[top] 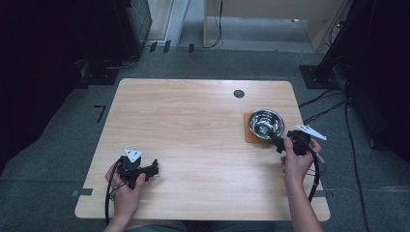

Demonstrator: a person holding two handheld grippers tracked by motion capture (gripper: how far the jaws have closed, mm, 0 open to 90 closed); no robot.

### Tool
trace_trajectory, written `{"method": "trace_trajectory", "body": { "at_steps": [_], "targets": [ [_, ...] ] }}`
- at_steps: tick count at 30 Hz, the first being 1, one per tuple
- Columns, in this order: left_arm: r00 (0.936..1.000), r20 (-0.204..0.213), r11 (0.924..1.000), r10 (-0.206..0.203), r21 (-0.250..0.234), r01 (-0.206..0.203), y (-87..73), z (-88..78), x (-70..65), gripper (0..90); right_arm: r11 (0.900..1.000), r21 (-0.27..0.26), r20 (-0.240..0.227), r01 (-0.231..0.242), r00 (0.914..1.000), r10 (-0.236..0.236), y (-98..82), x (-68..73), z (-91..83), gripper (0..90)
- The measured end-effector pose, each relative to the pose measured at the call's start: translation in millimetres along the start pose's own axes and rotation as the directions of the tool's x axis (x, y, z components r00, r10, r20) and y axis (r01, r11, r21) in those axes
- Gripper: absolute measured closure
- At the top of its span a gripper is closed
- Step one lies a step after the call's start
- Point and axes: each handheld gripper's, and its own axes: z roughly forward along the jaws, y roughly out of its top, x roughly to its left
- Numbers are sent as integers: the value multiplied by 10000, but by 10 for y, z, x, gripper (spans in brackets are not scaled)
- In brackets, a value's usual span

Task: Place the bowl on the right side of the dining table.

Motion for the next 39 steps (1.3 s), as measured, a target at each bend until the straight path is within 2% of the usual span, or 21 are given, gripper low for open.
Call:
{"method": "trace_trajectory", "body": {
  "at_steps": [21, 39],
  "targets": [
    [10000, 0, 10000, 5, 1, -5, 0, 0, 0, 94, 9983, 258, -168, 521, 9985, -517, -130, -7, -194, 146],
    [10000, 0, 10000, 6, 2, -6, 0, 0, 0, 94, 9977, 377, -268, 563, 9981, -553, -286, -60, -323, 146]
  ]
}}
